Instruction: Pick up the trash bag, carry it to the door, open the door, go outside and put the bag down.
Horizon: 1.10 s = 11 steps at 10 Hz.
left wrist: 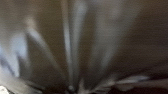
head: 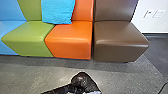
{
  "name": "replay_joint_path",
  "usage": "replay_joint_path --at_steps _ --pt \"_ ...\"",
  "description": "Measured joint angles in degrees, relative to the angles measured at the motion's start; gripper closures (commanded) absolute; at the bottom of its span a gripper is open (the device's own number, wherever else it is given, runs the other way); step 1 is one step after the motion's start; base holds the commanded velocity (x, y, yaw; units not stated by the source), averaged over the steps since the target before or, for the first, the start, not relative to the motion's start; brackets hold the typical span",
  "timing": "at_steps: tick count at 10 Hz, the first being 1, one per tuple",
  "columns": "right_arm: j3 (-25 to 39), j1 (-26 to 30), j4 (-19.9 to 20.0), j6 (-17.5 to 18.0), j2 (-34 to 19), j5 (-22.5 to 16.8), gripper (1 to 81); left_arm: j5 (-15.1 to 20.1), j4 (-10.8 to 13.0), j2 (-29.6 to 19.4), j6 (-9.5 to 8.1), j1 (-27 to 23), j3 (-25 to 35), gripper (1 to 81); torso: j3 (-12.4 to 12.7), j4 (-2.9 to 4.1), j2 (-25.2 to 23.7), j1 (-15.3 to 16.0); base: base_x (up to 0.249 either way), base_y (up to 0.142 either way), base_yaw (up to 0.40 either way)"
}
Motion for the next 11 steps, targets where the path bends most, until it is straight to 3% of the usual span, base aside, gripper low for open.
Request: replay_joint_path --at_steps 1,11 --pt "0.0 -0.1 0.0 0.0 0.0 -0.1 1.0 -0.6 -0.3 0.0 -0.13 0.3 0.0 81.1 0.0 0.0 0.0 0.0 0.0 0.0 0.0" --pt "0.0 -0.2 0.0 0.0 0.0 0.0 1.0 -2.1 -0.8 0.0 -0.41 0.9 0.1 81.1 0.0 0.0 0.0 0.0 0.0 0.0 0.0"
